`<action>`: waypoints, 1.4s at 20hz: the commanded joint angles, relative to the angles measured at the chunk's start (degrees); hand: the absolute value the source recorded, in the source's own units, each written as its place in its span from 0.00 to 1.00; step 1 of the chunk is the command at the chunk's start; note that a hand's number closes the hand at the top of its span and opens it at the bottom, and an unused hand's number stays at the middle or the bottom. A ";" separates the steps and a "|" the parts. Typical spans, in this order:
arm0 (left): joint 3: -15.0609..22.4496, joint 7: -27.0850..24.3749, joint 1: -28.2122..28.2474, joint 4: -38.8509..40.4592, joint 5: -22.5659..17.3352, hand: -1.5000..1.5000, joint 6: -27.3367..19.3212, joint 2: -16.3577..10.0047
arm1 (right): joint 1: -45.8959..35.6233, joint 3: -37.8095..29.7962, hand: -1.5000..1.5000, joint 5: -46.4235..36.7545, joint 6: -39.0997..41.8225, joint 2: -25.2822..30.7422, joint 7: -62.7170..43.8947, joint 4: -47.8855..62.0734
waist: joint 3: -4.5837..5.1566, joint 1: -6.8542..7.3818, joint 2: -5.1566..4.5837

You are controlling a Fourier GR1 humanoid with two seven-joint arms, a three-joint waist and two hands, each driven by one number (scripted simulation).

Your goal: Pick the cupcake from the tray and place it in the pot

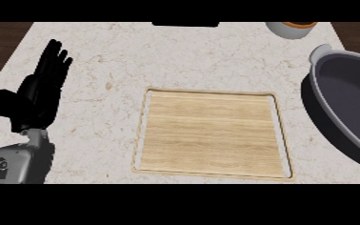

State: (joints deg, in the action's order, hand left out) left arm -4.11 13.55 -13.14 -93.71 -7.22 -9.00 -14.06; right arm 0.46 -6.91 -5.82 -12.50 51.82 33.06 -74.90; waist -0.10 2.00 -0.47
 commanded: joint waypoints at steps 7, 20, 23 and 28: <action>-1.36 -0.39 1.68 -1.20 -0.83 0.50 1.29 -0.26 | -19.71 6.74 0.00 -5.18 11.38 -6.16 2.48 29.36 | 0.00 0.17 -0.01; 0.02 -3.33 1.39 2.11 1.76 0.50 0.32 1.84 | -29.90 -3.22 0.00 9.79 39.73 -6.51 13.81 47.33 | -0.08 -0.67 -0.14; -0.62 -0.88 0.94 0.40 1.04 0.50 0.88 0.77 | -31.22 -5.36 0.00 12.16 44.55 -5.17 12.59 50.83 | -0.06 -0.81 0.00; -0.04 -1.43 0.40 1.27 1.79 0.50 0.01 2.12 | -32.87 -7.19 0.00 12.16 49.18 1.38 13.99 57.36 | -0.20 -0.21 -0.48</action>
State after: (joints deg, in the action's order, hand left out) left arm -4.56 13.02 -12.19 -93.67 -5.94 -8.59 -12.89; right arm -31.23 -12.10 5.24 27.21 49.11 41.91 -22.88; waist -0.22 1.52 -0.63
